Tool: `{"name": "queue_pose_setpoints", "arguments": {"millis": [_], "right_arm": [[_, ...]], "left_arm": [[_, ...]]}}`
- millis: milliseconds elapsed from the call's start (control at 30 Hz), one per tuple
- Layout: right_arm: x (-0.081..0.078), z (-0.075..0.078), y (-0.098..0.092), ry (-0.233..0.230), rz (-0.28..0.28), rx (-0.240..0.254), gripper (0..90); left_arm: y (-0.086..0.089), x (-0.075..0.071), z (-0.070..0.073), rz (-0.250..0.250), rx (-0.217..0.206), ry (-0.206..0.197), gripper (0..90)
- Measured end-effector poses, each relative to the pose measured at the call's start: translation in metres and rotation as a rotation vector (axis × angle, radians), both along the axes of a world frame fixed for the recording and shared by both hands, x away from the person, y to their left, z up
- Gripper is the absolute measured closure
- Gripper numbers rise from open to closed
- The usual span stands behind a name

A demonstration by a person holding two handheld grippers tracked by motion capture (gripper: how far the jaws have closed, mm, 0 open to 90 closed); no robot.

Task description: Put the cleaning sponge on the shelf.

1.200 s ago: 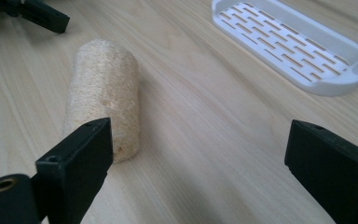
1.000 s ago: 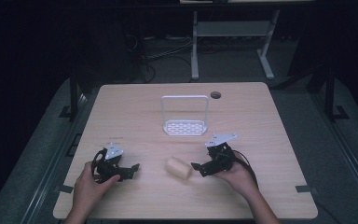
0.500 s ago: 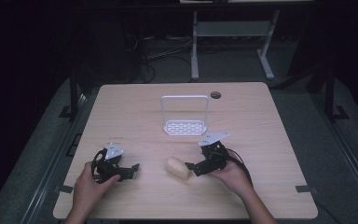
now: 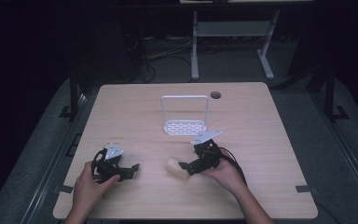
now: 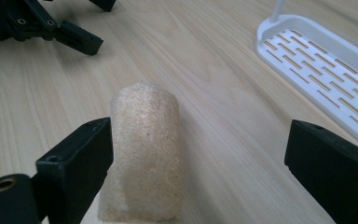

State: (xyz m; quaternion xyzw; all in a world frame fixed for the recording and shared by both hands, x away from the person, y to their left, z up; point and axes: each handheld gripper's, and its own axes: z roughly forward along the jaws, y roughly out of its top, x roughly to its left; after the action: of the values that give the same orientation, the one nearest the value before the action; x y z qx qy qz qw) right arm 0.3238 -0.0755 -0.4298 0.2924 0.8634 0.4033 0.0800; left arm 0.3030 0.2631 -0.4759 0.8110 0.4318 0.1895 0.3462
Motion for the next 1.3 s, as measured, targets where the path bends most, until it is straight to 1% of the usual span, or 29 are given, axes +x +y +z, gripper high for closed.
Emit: {"name": "queue_pose_setpoints", "arguments": {"millis": [367, 633, 1000, 1300], "right_arm": [[0.000, -0.003, 0.017, 0.003, 0.036, -0.015, 7.6], [-0.003, -0.009, 0.022, 0.015, 0.045, -0.025, 7.9], [-0.007, -0.020, 0.033, 0.025, 0.066, -0.077, 8.2], [-0.008, -0.025, 0.037, 0.031, 0.075, -0.089, 8.7]], "left_arm": [[0.000, 0.000, 0.000, 0.002, -0.002, -0.001, 12.6], [0.000, 0.000, 0.000, -0.004, 0.005, 0.002, 12.6], [0.000, 0.000, 0.000, -0.004, 0.006, 0.002, 12.6], [0.000, 0.000, 0.000, -0.004, 0.006, 0.002, 12.6]]}}
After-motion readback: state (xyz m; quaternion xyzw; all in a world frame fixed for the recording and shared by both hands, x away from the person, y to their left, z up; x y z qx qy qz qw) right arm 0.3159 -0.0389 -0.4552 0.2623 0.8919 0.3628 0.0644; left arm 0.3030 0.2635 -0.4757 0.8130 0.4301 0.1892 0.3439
